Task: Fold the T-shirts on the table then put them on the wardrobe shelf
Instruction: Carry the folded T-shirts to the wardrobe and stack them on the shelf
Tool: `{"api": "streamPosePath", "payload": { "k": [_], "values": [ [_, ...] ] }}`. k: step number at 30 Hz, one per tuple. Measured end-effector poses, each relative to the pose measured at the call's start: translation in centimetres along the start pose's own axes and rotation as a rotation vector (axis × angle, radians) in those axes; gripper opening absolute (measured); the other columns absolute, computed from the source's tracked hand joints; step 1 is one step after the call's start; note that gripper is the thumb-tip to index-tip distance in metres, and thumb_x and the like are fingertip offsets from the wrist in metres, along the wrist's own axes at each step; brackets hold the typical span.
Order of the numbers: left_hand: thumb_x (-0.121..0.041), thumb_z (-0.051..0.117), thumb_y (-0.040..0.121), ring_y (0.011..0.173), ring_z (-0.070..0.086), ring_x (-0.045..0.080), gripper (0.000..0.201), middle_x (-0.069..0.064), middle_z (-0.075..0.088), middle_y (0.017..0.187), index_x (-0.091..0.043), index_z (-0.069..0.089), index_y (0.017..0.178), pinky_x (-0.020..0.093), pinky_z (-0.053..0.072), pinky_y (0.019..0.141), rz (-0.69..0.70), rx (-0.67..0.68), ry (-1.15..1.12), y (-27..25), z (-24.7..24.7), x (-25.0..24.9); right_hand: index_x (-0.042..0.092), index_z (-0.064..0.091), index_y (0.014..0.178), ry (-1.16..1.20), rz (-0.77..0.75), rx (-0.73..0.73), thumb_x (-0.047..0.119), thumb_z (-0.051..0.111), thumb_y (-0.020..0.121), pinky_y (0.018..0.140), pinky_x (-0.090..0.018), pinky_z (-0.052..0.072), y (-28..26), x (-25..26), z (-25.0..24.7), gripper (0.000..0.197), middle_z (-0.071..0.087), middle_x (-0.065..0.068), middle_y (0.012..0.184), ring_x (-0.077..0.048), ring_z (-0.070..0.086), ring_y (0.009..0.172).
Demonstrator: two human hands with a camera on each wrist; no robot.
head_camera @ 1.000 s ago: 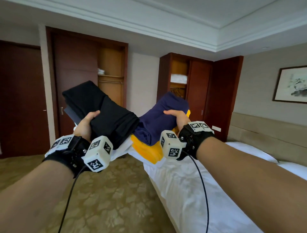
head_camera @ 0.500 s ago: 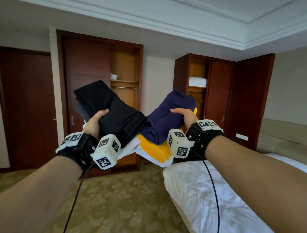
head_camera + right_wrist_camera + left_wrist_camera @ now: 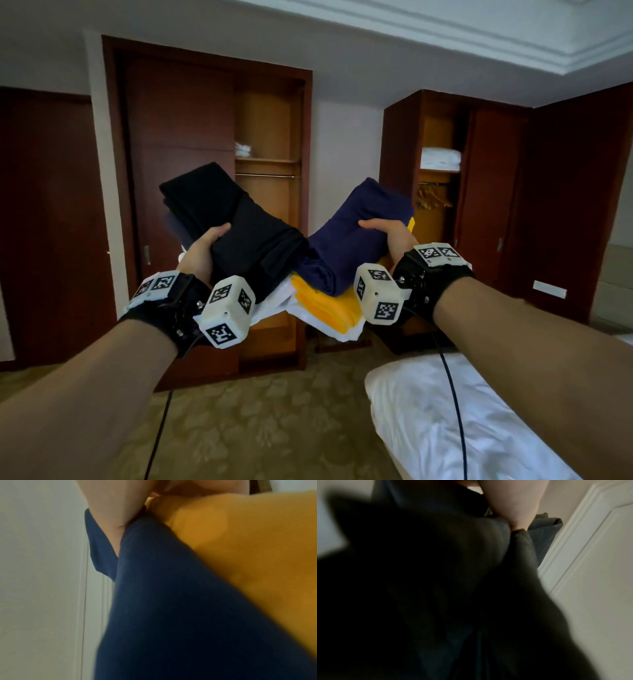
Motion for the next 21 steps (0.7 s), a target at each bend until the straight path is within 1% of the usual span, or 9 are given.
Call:
{"api": "streamPosePath", "payload": {
  "k": [4,6,8,10,13,14,16,18,21],
  "values": [
    [-0.04,0.074,0.078,0.095,0.07,0.027,0.058,0.013,0.068,0.12,-0.007,0.064,0.125,0.032,0.057,0.066,0.015,0.011,-0.012,7.8,2.3,0.5,0.013,0.063,0.079,0.024,0.0,0.036,0.01,0.07,0.079,0.075,-0.031,0.051,9.6,-1.6,1.5,0.008,0.066,-0.001,0.082,-0.018,0.062,0.076],
    [-0.041,0.072,0.081,0.088,0.07,0.025,0.053,0.012,0.071,0.113,-0.007,0.065,0.121,0.03,0.056,0.063,0.014,0.001,-0.02,11.4,3.1,0.4,0.014,0.063,0.081,0.035,-0.011,0.047,0.011,0.072,0.078,0.074,-0.031,0.052,14.4,-1.9,2.4,0.01,0.066,0.0,0.081,-0.018,0.062,0.076],
    [-0.042,0.075,0.077,0.088,0.071,0.024,0.059,0.012,0.071,0.112,-0.007,0.064,0.124,0.031,0.056,0.064,0.026,-0.032,-0.005,15.0,3.2,0.2,0.015,0.064,0.08,0.019,-0.009,0.065,0.011,0.072,0.077,0.071,-0.03,0.051,18.7,-2.7,3.4,0.009,0.066,0.002,0.079,-0.016,0.062,0.074],
    [-0.04,0.073,0.08,0.082,0.071,0.023,0.052,0.011,0.072,0.11,-0.007,0.067,0.119,0.032,0.055,0.066,0.043,-0.068,-0.001,18.4,3.0,0.1,0.014,0.064,0.079,0.019,0.006,0.077,0.012,0.072,0.078,0.069,-0.029,0.051,22.5,-3.7,4.6,0.009,0.066,0.002,0.077,-0.016,0.062,0.073],
    [-0.039,0.065,0.088,0.064,0.071,0.019,0.033,0.008,0.074,0.085,-0.008,0.07,0.099,0.03,0.053,0.064,0.044,-0.058,0.001,23.6,3.1,0.3,0.014,0.063,0.084,0.023,0.028,0.08,0.016,0.075,0.075,0.071,-0.031,0.05,28.3,-5.7,6.2,0.016,0.065,0.0,0.086,-0.019,0.062,0.079],
    [-0.039,0.064,0.088,0.062,0.071,0.019,0.032,0.007,0.074,0.082,-0.009,0.07,0.097,0.028,0.054,0.061,0.04,-0.061,0.01,25.3,2.9,0.4,0.014,0.063,0.085,0.024,0.03,0.088,0.016,0.075,0.075,0.073,-0.032,0.05,30.2,-6.3,6.9,0.016,0.065,0.0,0.088,-0.019,0.062,0.08],
    [-0.039,0.066,0.087,0.069,0.071,0.021,0.037,0.008,0.073,0.095,-0.008,0.07,0.105,0.028,0.055,0.061,0.03,-0.068,0.023,28.8,2.5,0.7,0.014,0.062,0.084,0.021,0.042,0.095,0.015,0.074,0.075,0.079,-0.035,0.05,33.9,-7.8,8.4,0.015,0.064,-0.001,0.088,-0.02,0.062,0.081],
    [-0.039,0.069,0.084,0.084,0.069,0.024,0.047,0.011,0.07,0.112,-0.007,0.067,0.118,0.033,0.055,0.07,0.031,-0.099,0.014,32.7,1.3,1.0,0.013,0.063,0.085,0.02,0.057,0.095,0.015,0.076,0.074,0.088,-0.04,0.052,37.4,-9.4,10.0,0.017,0.066,-0.003,0.09,-0.023,0.063,0.085],
    [-0.04,0.074,0.079,0.096,0.068,0.027,0.055,0.011,0.07,0.117,-0.007,0.065,0.123,0.035,0.056,0.073,0.04,-0.115,0.004,39.1,-0.2,1.2,0.012,0.064,0.084,0.012,0.049,0.085,0.015,0.077,0.072,0.094,-0.044,0.051,43.2,-11.6,12.5,0.018,0.067,-0.005,0.092,-0.027,0.064,0.091]
  ]
}}
Point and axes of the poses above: each hand's wrist, its own y-axis towards the middle knuckle, its own z-axis out of the palm, x = y × z, the point moved 10 cm from there along y, towards the middle knuckle
